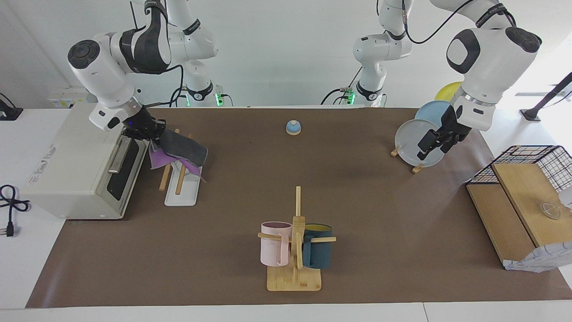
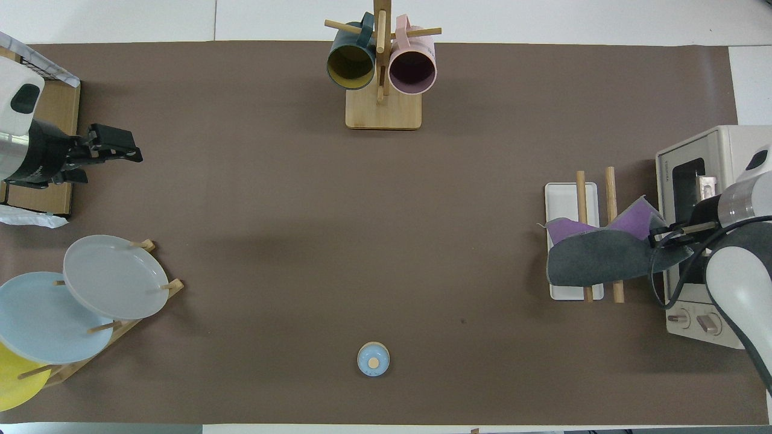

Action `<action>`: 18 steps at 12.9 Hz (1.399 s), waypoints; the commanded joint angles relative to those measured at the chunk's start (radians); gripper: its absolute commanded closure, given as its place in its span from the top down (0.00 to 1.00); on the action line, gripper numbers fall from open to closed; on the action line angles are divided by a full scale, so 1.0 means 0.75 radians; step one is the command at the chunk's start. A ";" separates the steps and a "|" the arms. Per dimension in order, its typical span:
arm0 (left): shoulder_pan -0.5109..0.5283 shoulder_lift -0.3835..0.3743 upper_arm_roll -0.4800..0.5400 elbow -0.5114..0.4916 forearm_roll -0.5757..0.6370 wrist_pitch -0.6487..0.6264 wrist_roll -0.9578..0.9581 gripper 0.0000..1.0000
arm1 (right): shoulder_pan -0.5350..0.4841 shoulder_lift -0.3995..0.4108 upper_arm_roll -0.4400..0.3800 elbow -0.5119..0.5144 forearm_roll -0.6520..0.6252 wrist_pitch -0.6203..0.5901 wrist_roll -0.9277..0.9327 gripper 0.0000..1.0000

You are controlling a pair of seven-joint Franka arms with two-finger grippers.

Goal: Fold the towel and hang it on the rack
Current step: 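Carry the towel to the dowel rack with the right gripper, then drape the towel over the dowel and open the right gripper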

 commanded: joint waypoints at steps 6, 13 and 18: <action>-0.132 -0.024 0.121 0.039 0.073 -0.160 0.207 1.00 | -0.037 0.014 0.020 -0.039 -0.046 0.211 -0.038 0.00; -0.142 -0.020 0.111 0.109 0.141 -0.297 0.198 1.00 | -0.092 0.027 0.020 -0.063 -0.042 0.209 0.032 0.00; -0.140 -0.020 0.111 0.129 0.147 -0.299 0.215 1.00 | -0.090 0.031 0.020 -0.049 -0.042 0.195 0.028 1.00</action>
